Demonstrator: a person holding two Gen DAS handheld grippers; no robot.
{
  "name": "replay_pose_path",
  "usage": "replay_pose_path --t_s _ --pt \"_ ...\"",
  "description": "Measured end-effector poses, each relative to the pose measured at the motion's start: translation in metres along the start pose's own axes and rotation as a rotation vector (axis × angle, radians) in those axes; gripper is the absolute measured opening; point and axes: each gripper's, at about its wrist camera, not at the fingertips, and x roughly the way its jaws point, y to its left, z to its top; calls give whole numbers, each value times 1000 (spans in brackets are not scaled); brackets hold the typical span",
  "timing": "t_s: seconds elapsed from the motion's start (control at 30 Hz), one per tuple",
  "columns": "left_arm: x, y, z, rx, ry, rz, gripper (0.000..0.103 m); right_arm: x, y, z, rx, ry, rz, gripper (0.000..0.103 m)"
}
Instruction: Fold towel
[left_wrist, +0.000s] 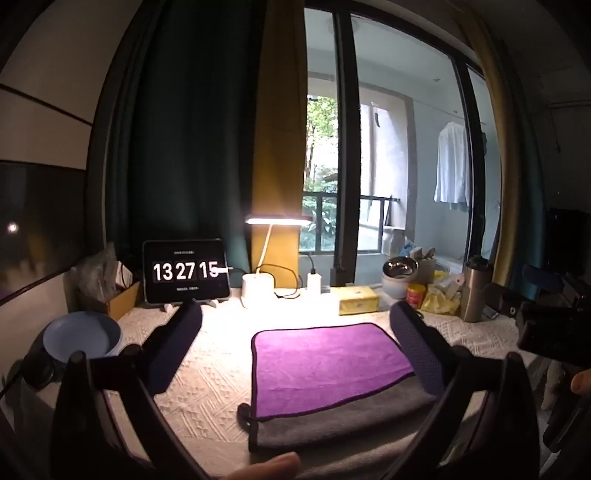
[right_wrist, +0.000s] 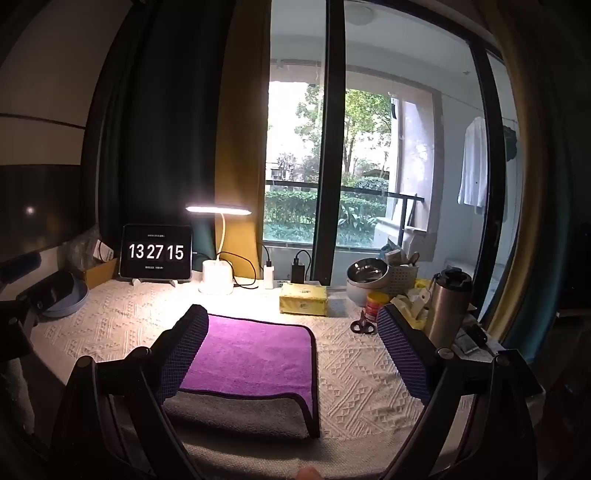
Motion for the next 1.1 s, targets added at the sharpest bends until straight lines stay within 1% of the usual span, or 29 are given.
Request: replay_pose_path --t_s 0.03,0.07,0.1,0.13,0.17,0.3,0.53,0.57,1.1 --pt "3 -4 1 24 15 19 102 -1 1 -1 1 0 2 95" --pt "1 -5 1 36 6 29 102 -1 -5 -1 25 13 5 95" --pt "3 -6 2 47 19 36 102 -2 -3 -1 16 16 1 95" --pt "5 -4 0 45 24 35 102 -4 -3 -3 17 17 2 95" --pt "6 -6 0 50 33 35 102 3 -4 -1 19 50 4 95" --pt "2 -6 -1 56 43 31 102 6 -7 -4 24 60 4 95" --pt "4 -7 -2 59 58 21 102 9 -12 -4 25 56 12 95" --pt "4 -7 -2 65 58 20 102 10 -6 -3 22 65 7 95" --pt "6 -8 -2 63 59 19 102 8 -9 -2 25 67 -2 95"
